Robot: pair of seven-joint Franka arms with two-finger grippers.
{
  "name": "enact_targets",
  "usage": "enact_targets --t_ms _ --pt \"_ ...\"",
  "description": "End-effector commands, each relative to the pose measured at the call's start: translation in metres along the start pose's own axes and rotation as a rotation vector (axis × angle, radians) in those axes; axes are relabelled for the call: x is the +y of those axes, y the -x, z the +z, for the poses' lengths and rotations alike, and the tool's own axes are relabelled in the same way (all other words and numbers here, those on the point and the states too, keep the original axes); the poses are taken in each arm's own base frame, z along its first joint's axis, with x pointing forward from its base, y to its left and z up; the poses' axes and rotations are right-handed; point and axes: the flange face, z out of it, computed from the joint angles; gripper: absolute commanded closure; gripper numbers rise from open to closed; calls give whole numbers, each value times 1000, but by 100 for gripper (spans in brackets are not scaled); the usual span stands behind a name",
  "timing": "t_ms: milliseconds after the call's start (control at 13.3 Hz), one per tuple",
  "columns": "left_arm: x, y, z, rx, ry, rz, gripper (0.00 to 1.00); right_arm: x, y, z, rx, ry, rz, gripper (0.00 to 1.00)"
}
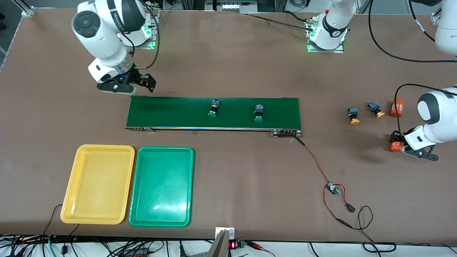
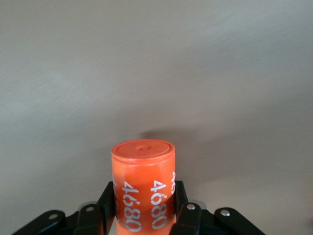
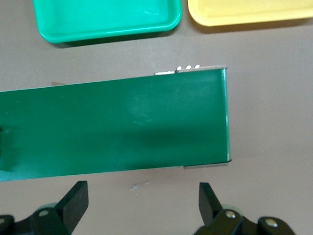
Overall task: Sort buttons by color to trays
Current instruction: 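Grasp the orange battery with the left gripper while the right gripper lowers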
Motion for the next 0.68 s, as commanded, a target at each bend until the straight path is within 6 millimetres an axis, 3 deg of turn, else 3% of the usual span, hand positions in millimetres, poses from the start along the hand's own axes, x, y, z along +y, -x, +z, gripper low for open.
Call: enact_targets --t_ms 0,377,603 --pt "64 -26 -51 -46 50 127 79 -16 8 10 9 -19 53 0" --pt "178 -70 -88 -61 120 399 79 -52 13 41 -1 -74 65 0" --pt "261 -91 -105 -32 151 602 79 -71 17 59 -14 -97 25 0"
